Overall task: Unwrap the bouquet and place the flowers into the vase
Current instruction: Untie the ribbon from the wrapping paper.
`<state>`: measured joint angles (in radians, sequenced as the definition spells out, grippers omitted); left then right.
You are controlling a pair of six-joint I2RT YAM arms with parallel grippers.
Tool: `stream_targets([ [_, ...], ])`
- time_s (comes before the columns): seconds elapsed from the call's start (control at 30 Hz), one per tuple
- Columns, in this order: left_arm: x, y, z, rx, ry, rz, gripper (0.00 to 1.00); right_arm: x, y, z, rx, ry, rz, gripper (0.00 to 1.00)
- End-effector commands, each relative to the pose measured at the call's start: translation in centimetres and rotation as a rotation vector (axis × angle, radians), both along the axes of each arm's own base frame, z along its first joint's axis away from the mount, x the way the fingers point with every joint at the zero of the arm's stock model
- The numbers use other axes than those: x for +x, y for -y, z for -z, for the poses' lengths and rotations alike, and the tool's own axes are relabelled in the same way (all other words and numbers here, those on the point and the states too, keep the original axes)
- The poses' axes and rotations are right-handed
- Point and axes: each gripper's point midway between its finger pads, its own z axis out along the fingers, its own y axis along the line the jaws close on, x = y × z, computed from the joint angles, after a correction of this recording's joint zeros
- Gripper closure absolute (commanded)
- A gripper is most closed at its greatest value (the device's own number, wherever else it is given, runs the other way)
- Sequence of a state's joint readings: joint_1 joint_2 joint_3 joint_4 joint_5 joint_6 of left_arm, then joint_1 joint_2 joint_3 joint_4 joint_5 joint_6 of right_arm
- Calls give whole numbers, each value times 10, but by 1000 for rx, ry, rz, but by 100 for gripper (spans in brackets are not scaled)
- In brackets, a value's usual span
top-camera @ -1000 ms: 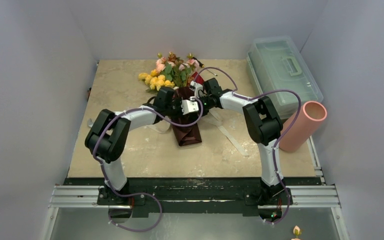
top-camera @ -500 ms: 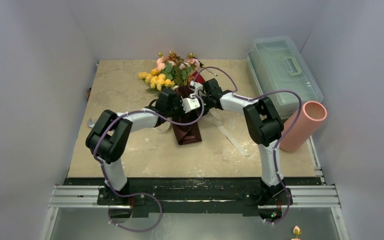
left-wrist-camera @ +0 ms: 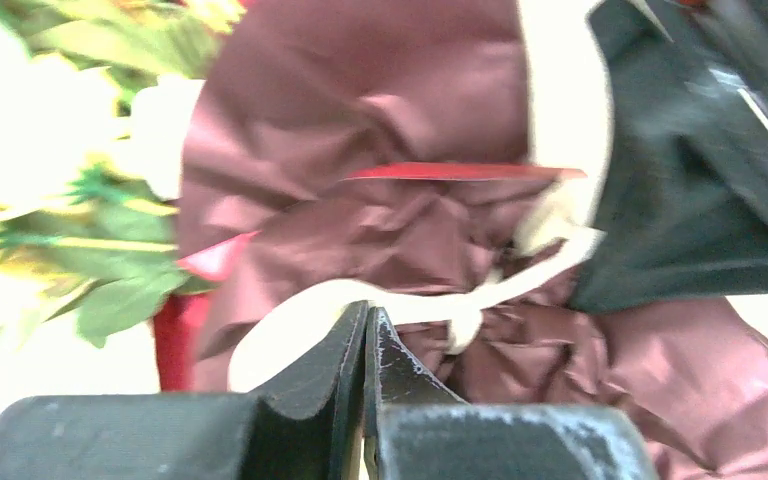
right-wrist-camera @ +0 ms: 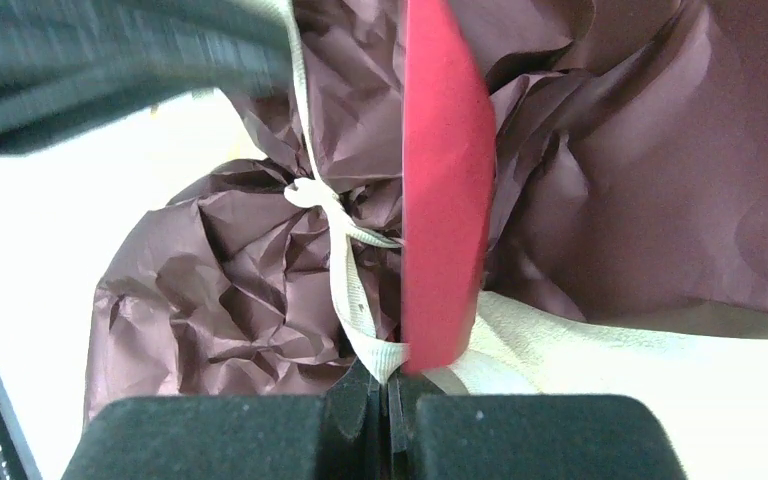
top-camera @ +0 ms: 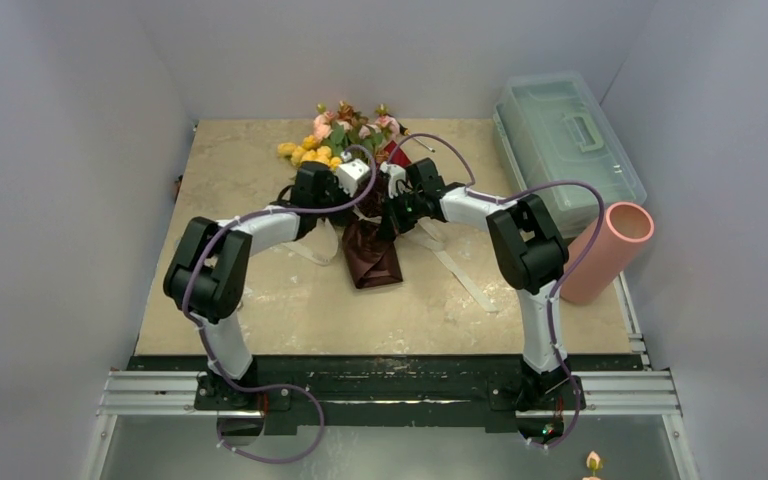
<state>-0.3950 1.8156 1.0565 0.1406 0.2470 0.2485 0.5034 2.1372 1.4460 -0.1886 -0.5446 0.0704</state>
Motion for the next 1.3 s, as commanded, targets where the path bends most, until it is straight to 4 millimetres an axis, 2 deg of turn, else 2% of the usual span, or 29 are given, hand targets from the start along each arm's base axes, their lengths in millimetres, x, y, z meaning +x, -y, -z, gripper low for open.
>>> stream_targets([
  [0.0, 49, -40, -57, -152, 101, -190, 100, -26, 31, 26, -140, -106, 28, 100],
  [0.1, 46, -29, -71, -201, 112, -127, 100, -25, 29, 24, -133, -105, 30, 100],
  [0.2, 32, -10, -88, -202, 162, 26, 100, -23, 27, 22, -127, -104, 29, 100],
  [0.23, 26, -3, -93, -186, 191, 80, 98, -23, 27, 21, -125, -104, 27, 100],
  [0.3, 11, 7, -97, -120, 250, 188, 86, -22, 25, 20, -121, -103, 27, 100],
  [0.47, -15, 19, -80, 21, 273, 349, 71, -20, 23, 16, -110, -102, 30, 100],
  [0.6, -29, 32, -61, 112, 272, 425, 72, -18, 21, 13, -101, -102, 32, 100],
  [0.83, -29, 38, -52, 121, 259, 432, 73, -19, 21, 12, -102, -103, 30, 100],
  [1.03, -30, 33, -21, 174, 179, 438, 76, -18, 20, 11, -100, -102, 27, 100],
  [1.2, -31, 32, -8, 187, 154, 444, 76, -18, 20, 10, -98, -103, 25, 100],
  [1.27, -26, 31, -4, 192, 141, 418, 76, -18, 20, 10, -98, -105, 26, 100],
])
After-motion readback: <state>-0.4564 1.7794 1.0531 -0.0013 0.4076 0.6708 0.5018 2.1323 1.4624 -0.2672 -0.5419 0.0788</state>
